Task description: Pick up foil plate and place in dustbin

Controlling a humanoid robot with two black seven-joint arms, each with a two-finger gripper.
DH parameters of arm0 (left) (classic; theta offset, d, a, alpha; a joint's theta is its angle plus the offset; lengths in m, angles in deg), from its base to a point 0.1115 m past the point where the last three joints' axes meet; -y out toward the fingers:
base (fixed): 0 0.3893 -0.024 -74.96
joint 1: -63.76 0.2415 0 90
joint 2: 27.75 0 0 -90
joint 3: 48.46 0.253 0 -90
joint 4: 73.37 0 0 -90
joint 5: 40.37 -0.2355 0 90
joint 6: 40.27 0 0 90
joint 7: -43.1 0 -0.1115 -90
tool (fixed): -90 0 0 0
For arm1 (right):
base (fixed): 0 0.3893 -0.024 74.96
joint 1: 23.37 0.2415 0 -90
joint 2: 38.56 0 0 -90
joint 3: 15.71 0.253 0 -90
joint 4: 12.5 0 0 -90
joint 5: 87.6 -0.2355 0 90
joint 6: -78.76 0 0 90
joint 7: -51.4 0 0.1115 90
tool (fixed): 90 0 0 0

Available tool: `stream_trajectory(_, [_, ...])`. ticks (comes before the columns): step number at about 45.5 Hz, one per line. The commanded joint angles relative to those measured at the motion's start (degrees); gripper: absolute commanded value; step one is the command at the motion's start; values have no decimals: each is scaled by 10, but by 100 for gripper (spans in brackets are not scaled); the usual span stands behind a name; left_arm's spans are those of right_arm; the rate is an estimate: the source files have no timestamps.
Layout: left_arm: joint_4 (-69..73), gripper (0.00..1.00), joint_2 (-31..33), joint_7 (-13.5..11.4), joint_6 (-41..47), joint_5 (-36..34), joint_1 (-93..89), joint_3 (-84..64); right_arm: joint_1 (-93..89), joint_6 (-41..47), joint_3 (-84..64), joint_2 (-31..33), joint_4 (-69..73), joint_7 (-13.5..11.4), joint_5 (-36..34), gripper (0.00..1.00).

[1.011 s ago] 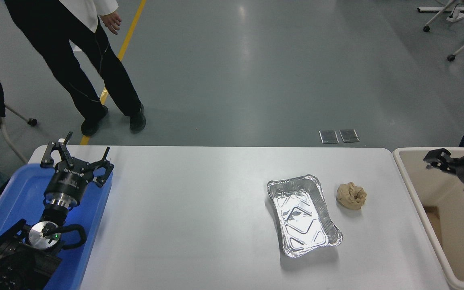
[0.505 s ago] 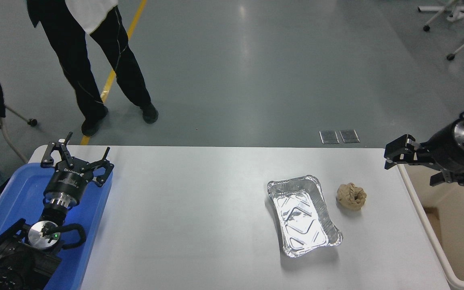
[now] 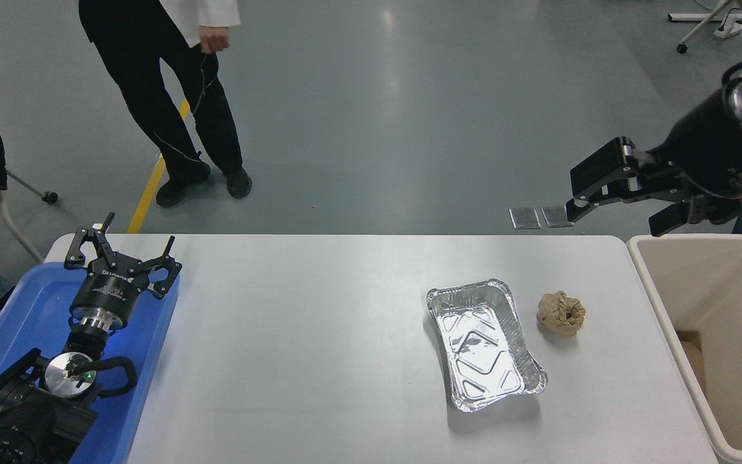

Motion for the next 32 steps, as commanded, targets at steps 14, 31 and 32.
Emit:
stream_trajectory(14, [0,99,0,0,0,0,0,0,-95,5,6,-2,-17,-1,28,100])
stream_trajectory(31, [0,99,1,0,0,0,0,0,-328,-202,83,-26,-81,8,19,100])
stream_trajectory(32, [0,99,1,0,0,0,0,0,-340,-204,90,-29,-90,8,19,100])
